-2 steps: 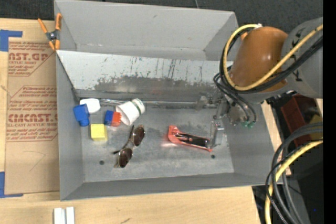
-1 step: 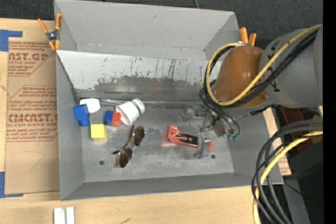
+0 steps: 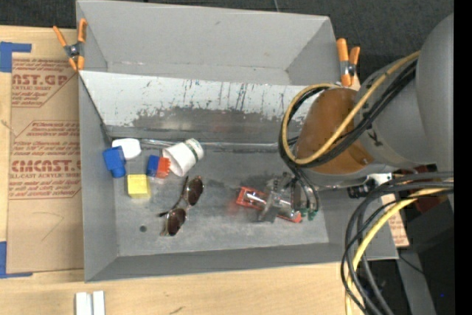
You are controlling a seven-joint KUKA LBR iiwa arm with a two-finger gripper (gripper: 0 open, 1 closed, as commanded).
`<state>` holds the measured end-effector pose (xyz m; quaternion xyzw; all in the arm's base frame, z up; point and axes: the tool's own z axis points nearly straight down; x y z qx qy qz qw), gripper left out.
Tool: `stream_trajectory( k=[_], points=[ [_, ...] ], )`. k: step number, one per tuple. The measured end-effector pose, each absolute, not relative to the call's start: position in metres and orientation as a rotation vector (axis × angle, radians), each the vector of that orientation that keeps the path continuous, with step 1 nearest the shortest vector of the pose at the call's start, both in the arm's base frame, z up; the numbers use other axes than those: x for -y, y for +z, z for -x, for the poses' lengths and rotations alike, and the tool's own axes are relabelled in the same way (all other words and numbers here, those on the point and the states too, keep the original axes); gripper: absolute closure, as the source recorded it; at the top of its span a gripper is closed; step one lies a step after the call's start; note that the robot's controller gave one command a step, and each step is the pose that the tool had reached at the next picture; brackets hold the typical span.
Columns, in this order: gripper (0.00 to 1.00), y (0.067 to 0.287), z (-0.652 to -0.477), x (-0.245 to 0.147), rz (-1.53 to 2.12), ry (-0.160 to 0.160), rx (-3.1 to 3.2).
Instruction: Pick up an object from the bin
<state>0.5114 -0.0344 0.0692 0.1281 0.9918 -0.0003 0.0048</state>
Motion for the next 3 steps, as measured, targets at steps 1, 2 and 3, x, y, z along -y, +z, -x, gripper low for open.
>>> stream_trajectory(
  k=[1,2,3],
  points=[
    [1.00,0.069,-0.511,0.034,-0.401,-0.001,-3.106],
    [1.00,0.110,-0.514,0.062,-0.295,0.000,-3.124],
    [1.00,0.214,-0.510,0.024,-0.319,-0.001,-3.115]
  ],
)
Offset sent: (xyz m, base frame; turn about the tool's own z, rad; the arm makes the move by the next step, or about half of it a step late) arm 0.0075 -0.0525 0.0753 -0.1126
